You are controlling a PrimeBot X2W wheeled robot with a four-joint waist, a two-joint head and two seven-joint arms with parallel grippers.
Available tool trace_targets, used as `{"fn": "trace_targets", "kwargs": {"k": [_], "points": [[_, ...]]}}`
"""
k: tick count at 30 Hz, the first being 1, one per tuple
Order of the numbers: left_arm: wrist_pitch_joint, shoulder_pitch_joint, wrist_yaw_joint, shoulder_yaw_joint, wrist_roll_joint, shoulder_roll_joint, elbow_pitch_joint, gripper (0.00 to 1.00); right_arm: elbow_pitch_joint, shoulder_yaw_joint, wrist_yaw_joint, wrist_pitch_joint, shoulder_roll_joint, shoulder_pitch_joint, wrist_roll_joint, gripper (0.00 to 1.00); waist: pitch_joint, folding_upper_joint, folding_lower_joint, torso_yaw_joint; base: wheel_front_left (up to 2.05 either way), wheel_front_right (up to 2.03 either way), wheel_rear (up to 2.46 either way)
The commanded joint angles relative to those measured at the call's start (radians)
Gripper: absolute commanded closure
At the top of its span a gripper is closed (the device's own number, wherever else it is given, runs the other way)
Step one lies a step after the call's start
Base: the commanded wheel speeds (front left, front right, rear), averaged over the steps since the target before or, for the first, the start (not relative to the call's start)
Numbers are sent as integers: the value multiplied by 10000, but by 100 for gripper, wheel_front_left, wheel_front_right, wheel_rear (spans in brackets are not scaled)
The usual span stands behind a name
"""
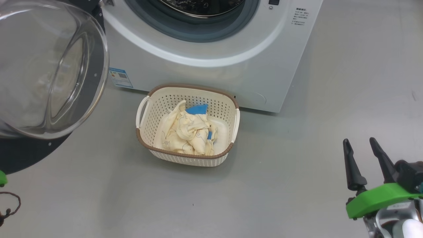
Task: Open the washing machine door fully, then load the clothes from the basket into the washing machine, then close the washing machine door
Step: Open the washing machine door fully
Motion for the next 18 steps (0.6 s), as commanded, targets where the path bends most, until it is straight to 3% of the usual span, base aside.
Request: {"fn": "trace_targets", "kwargs": {"k": [1, 18], "points": [[-71, -566, 1067, 407, -7, 775, -135, 100, -402, 198, 35, 11, -91, -436, -14, 0, -6, 0, 0, -8, 0, 0, 0], [-659, -1405, 420, 309, 29, 766, 1154, 100, -551, 204, 35, 76, -91, -468, 160, 0, 74, 0, 0, 1, 0, 0, 0]]}}
